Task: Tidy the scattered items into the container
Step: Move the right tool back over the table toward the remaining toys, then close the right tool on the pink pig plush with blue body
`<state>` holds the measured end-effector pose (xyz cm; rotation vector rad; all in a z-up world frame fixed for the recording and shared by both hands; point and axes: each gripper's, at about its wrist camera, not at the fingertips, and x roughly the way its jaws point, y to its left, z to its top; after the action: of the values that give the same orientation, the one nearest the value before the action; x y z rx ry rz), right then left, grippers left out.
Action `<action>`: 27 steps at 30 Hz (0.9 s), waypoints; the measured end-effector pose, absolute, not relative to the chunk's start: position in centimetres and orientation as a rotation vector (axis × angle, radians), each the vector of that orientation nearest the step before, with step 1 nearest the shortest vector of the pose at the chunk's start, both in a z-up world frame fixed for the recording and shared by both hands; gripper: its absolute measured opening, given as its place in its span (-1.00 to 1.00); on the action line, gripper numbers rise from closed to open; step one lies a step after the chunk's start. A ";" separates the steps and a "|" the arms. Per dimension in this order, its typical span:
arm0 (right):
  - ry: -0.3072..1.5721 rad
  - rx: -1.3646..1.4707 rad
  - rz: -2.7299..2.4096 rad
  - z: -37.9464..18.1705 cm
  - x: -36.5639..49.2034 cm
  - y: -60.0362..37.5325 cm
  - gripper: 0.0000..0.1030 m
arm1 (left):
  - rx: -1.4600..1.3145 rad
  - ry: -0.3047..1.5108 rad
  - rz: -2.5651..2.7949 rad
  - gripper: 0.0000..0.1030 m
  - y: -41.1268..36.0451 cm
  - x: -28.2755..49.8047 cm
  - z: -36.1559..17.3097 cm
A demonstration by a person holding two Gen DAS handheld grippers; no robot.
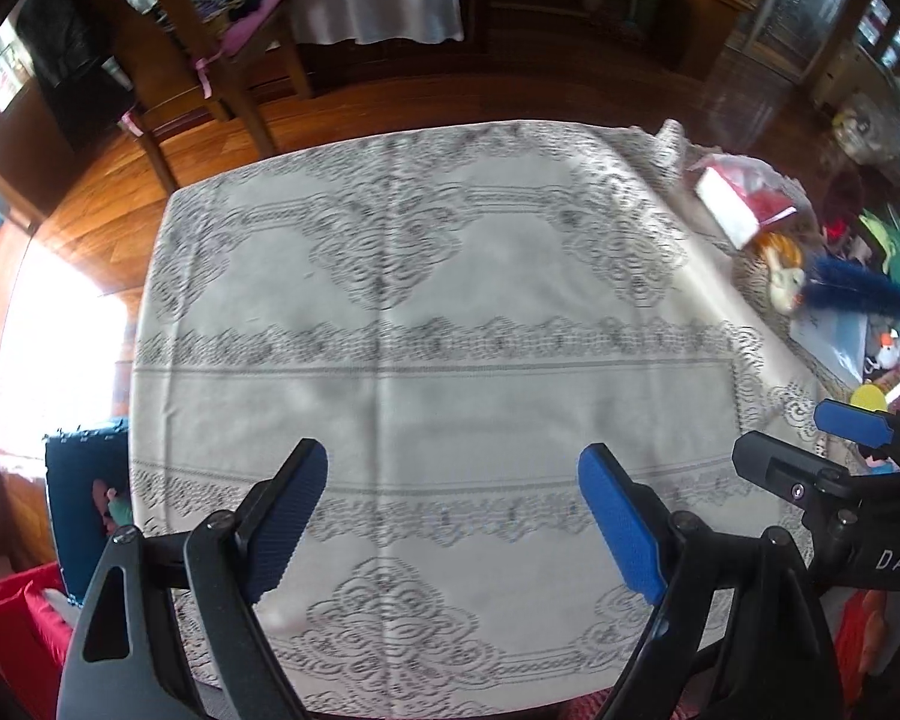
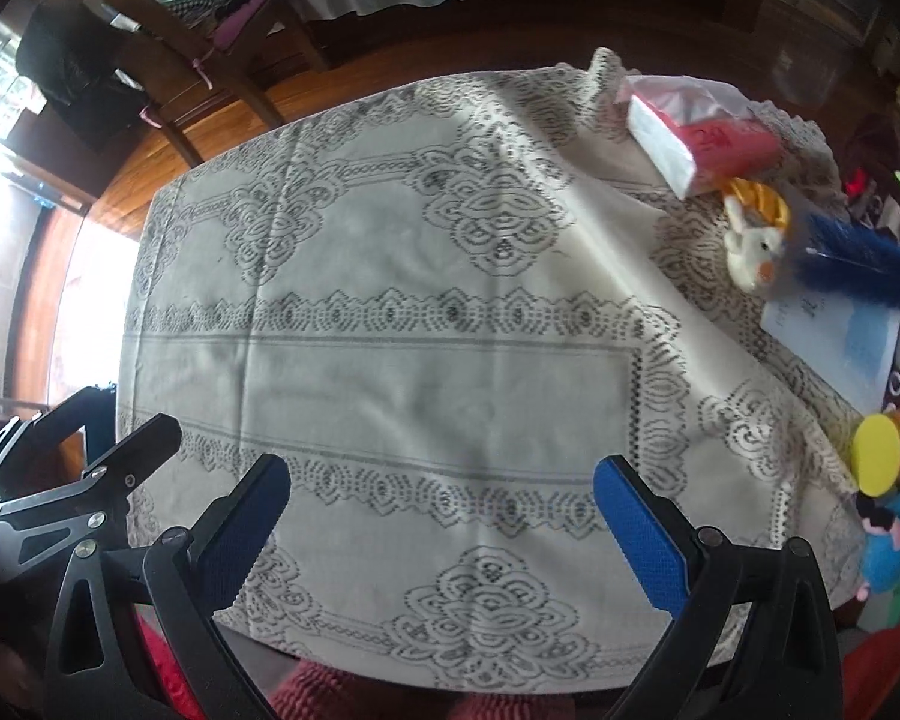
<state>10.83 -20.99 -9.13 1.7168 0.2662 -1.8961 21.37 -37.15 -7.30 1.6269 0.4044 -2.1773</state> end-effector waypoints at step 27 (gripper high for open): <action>0.006 1.841 -2.197 -6.5 0.5 5.2 0.99 | 1.755 0.184 -2.450 0.68 -13.8 5.8 -5.2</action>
<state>0.53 5.23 -6.51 1.8412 0.0058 -2.1967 5.76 -13.84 -5.20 1.7550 0.1839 -2.4497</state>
